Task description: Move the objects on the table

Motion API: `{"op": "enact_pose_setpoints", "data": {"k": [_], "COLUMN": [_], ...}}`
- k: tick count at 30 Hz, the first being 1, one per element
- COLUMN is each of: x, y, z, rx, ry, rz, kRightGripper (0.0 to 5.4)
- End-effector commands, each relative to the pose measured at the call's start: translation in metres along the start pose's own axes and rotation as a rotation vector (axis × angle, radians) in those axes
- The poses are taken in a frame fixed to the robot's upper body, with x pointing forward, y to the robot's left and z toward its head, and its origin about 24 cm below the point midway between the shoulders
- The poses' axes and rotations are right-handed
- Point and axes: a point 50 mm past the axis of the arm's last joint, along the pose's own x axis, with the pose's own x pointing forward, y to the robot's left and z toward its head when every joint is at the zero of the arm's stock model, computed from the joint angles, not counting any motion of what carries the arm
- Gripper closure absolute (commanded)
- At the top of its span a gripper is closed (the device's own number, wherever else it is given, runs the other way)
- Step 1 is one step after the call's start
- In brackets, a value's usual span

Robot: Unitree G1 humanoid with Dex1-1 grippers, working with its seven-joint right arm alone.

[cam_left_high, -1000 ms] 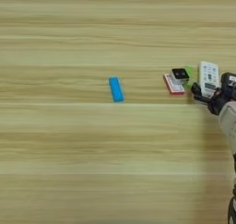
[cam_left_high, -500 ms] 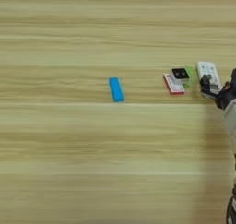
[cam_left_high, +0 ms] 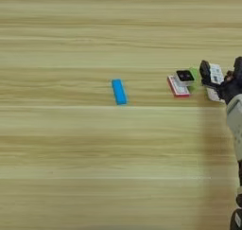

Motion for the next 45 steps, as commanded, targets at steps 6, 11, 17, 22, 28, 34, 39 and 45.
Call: {"op": "enact_pose_setpoints", "data": {"k": [6,11,17,22,28,34,39,45], "x": [0.008,0.016,0.023,0.027,0.027,0.028,0.028,0.029], "y": [0.033,0.041,0.041,0.038,0.039,0.039,0.040,0.039], "z": [0.032,0.026,0.017,0.010,0.007,0.004,0.002,-0.001], "rx": [-0.073,-0.093,-0.099,-0.109,-0.114,-0.118,-0.118,-0.123], "ry": [-0.097,-0.071,-0.028,0.017,0.029,0.042,0.049,0.069], "rz": [0.168,0.195,0.194,0.164,0.177,0.187,0.189,0.186], "kRightGripper": [0.02,0.02,0.02,0.02,0.02,0.02,0.02,0.02]}}
